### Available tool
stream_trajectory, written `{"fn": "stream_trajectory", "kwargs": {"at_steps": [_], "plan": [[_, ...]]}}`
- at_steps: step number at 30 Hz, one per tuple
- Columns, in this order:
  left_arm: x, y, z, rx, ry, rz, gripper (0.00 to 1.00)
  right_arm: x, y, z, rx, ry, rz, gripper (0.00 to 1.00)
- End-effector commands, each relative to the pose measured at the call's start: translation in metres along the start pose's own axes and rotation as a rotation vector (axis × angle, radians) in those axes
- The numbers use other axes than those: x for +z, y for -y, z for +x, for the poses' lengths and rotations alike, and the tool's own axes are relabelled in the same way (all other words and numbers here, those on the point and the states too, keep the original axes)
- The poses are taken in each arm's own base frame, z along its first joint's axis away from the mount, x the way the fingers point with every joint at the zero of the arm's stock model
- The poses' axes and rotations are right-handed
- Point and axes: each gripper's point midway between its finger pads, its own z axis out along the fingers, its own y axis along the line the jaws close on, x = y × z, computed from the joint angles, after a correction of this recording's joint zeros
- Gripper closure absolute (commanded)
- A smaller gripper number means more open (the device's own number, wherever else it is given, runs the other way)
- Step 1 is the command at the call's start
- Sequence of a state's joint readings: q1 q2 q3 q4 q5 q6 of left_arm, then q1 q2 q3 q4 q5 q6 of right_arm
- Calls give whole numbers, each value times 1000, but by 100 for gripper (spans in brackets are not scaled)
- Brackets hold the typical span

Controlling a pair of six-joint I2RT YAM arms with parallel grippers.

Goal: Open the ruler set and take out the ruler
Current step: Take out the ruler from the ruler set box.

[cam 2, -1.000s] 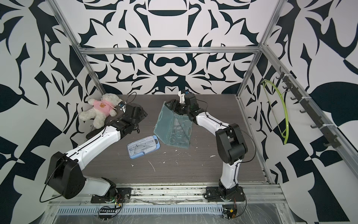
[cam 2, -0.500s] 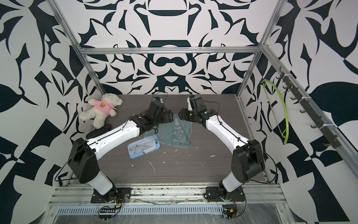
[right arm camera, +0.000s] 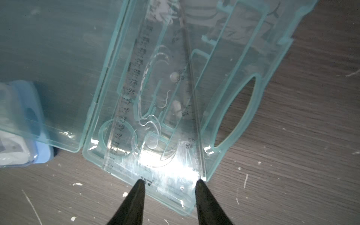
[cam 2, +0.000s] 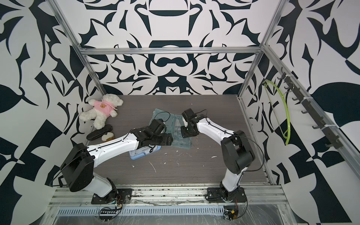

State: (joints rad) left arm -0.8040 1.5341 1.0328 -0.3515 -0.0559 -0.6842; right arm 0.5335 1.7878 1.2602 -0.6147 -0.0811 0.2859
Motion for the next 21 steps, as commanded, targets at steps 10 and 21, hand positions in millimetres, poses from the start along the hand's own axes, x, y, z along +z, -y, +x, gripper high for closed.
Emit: {"fn": "stream_trajectory", "kwargs": {"at_steps": [10,21], "plan": [[-2,-9,-9,-71,13,60,9,11,9,-47,-131,63,123,63],[1,-5,-15,-74,12,67,9,36,15,-44,-158,4,156,58]]}}
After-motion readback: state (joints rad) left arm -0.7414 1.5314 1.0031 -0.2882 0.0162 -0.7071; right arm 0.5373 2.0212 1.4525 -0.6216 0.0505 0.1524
